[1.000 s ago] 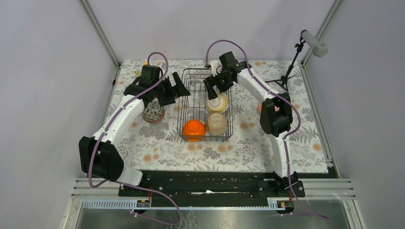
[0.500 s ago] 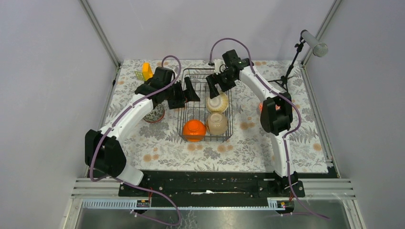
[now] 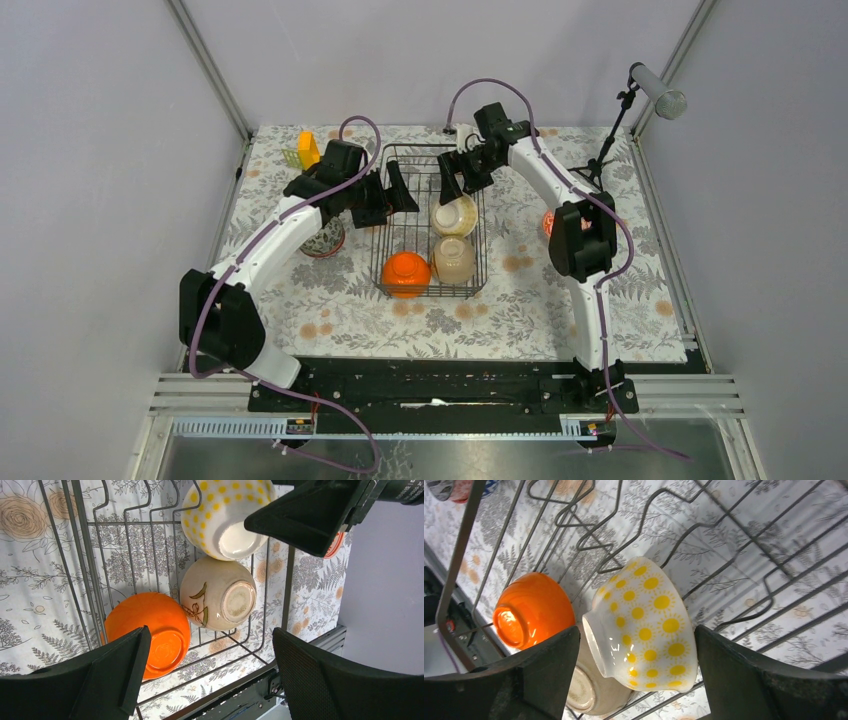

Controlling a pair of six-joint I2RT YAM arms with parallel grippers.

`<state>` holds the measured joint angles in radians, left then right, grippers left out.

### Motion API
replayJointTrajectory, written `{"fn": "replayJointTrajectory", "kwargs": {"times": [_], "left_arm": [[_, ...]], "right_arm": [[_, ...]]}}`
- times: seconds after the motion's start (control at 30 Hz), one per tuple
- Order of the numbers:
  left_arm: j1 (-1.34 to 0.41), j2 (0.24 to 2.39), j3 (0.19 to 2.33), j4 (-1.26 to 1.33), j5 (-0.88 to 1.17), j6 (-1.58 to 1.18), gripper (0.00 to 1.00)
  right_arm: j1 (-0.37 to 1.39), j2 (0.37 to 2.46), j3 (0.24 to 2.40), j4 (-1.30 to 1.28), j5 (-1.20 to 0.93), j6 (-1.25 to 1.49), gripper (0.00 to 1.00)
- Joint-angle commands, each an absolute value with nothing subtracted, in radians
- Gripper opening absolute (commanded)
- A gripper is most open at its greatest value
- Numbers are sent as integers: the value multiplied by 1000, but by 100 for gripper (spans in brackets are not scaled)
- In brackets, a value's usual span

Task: Unload the bowls from the dish rack

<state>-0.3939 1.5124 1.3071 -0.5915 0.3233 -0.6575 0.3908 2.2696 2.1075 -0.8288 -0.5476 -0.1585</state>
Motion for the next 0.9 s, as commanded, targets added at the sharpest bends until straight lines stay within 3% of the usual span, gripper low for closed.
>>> {"fn": "replayJointTrajectory", "kwargs": {"times": [0.0,0.47,0.87], "left_arm": [[-394,1482,1343,-561,282,-642,96],[-394,1465,1330,-560,254,-652,96],[-394,1455,1315,-559,245,-667,96]], "right_arm": [[407,2196,2079,-899,-672,-99,89],[406,2172,2020,-887,-733,-76,81],[407,2165,1912,-748,-859,-8,63]]}}
